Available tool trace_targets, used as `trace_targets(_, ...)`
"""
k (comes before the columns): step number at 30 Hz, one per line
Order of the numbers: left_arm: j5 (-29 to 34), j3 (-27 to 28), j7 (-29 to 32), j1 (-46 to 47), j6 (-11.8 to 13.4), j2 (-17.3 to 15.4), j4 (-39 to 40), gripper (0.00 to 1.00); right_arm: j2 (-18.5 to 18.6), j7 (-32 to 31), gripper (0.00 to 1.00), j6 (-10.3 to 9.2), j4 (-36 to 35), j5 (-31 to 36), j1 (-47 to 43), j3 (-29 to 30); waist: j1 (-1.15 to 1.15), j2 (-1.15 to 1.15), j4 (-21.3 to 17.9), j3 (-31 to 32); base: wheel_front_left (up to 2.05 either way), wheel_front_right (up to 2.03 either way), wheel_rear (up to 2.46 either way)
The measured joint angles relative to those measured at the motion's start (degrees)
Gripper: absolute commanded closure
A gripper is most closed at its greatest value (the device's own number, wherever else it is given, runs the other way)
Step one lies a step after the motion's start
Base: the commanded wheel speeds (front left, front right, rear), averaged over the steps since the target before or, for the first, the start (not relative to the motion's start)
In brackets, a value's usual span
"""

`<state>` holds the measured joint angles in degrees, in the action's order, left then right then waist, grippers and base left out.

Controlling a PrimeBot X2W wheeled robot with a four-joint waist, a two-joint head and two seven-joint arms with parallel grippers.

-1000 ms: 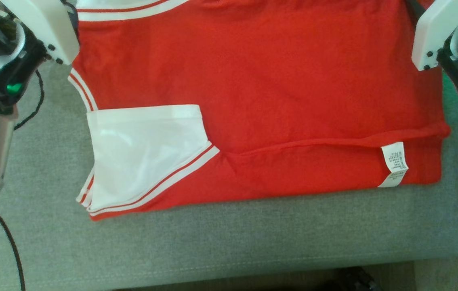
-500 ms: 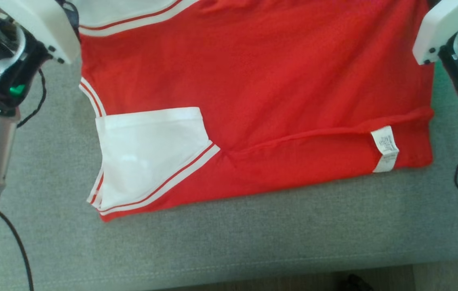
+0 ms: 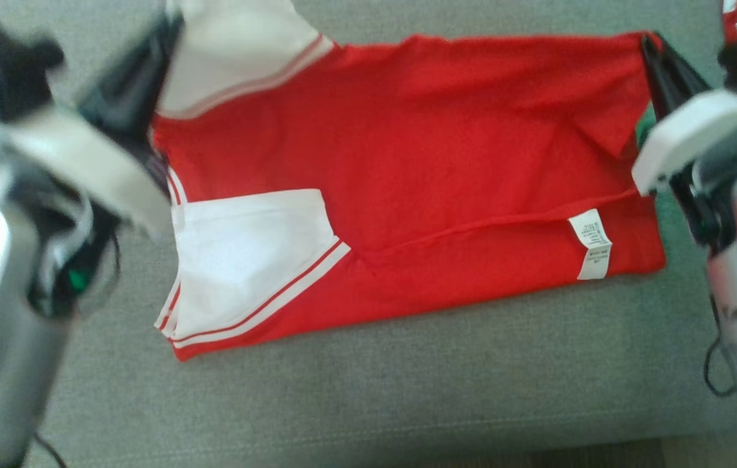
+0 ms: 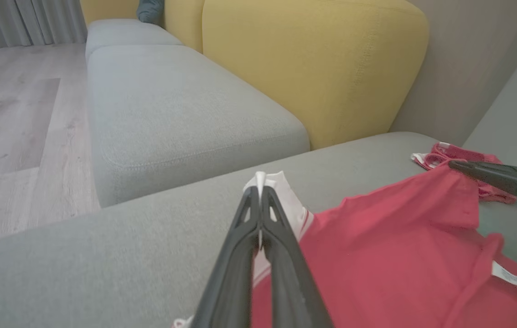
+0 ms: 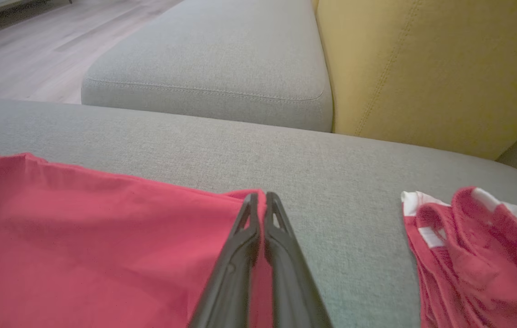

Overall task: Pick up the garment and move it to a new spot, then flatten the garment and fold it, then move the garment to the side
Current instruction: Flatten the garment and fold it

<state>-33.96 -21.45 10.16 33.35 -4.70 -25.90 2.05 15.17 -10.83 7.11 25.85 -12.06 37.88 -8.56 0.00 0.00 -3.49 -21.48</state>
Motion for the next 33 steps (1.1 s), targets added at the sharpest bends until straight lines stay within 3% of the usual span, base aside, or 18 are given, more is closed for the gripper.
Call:
trace_targets(7,0.14,-0.07,-5.25,-15.73,4.57,-0.11,8.67,1.0,-0.07,1.83,1.0,0.0,-7.81,-0.41,-11.06,5.73,0.0,0.0,0.97,3.14,0.0,0.0,0.0)
trace_targets(12,-0.07,-0.21,-9.14,-24.65,7.31,1.96,10.03,1.0,-1.85,1.82,1.0,0.0,-13.16,-0.37,-18.71,9.17,0.0,0.0,1.95,4.42,0.0,0.0,0.0)
trace_targets(18,-1.7,-0.8,-13.36,-31.3,8.32,4.83,9.49,1.0,-4.15,1.82,1.0,0.0,-17.03,0.57,-24.57,12.04,0.0,0.0,2.94,4.91,0.0,0.0,0.0)
trace_targets(27,-2.53,-3.33,-15.9,-32.24,7.89,7.69,4.05,1.0,-7.26,1.85,1.0,0.0,-18.57,1.68,-29.68,14.62,0.0,0.0,3.67,5.77,0.0,0.0,0.0)
trace_targets(28,-2.57,-3.57,-16.04,-32.26,7.69,7.92,3.31,1.0,-7.42,1.88,0.96,0.0,-18.58,2.03,-30.01,14.68,0.0,0.0,3.63,5.89,0.0,0.0,0.0)
trace_targets(29,-2.8,-3.69,-16.35,-32.34,7.67,8.15,2.69,0.93,-7.59,2.32,0.62,0.0,-18.58,2.15,-30.39,14.85,0.0,0.0,3.58,6.03,0.0,0.0,0.0)
trace_targets(30,-2.93,-3.74,-16.71,-32.54,7.65,8.25,2.2,0.65,-7.81,2.46,0.3,0.0,-18.57,2.15,-30.63,15.22,0.0,0.0,3.52,6.16,0.0,0.0,0.0)
trace_targets(31,-2.94,-3.74,-17.04,-32.89,7.64,8.26,1.81,0.28,-8.04,2.83,0.0,0.0,-18.58,2.16,-30.84,15.64,0.0,0.0,3.46,6.29,0.0,0.0,0.0)
trace_targets(32,-3.09,-3.74,-17.45,-33.42,7.58,8.35,1.54,0.0,-8.37,2.9,0.0,0.0,-18.66,2.2,-31.15,16.21,0.0,0.0,3.37,6.42,0.0,0.0,0.0)
trace_targets(33,-3.28,-3.72,-17.92,-34.01,7.22,8.48,1.35,0.0,-8.81,3.44,0.0,0.0,-18.71,2.33,-31.55,16.69,0.0,0.0,3.28,6.53,0.0,0.0,0.0)
